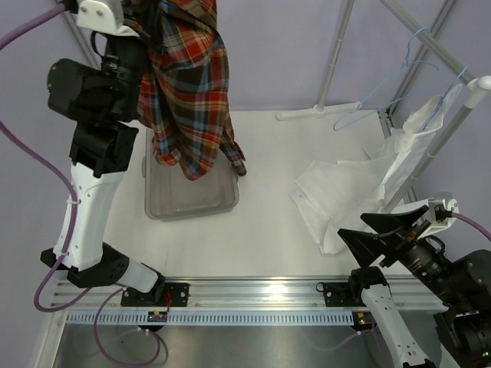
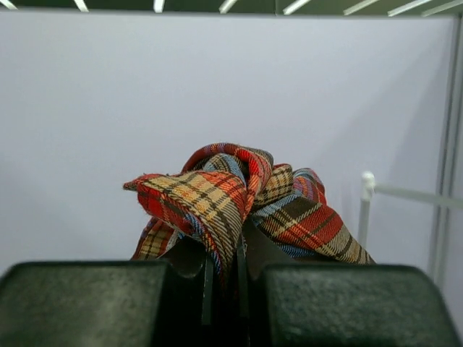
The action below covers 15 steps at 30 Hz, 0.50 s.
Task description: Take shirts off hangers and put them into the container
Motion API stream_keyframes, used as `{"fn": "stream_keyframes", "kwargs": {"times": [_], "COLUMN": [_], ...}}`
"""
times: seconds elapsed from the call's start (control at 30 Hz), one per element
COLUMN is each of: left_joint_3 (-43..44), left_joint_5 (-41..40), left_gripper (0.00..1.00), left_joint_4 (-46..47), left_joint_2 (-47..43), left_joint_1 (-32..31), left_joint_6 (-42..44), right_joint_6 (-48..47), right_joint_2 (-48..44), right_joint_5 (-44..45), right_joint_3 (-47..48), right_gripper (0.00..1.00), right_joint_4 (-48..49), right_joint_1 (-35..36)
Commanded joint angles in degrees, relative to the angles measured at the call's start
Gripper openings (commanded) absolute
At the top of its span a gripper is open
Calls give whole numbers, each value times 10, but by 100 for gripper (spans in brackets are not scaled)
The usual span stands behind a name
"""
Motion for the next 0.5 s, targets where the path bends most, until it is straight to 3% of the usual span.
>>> {"fn": "stream_keyframes", "kwargs": {"times": [0.0,0.3,0.47], "left_joint_3": [82,111,66], "left_joint_5": [16,44,54], "left_gripper": [0,0,0], "left_joint_4": [57,79,78], "left_joint_2": [9,5,-4], "left_joint_1": [28,118,135], "left_joint_6": [30,-1,-16], "right_joint_6": [14,10,12], "right_joint_2": [11,17,11], "right_joint_5": [-33,-47,-45], "right_joint_3": [-11,-50,-53], "right_gripper": [99,99,99], "right_joint_4": [53,68,72], "right_joint_1": [3,3,4]}}
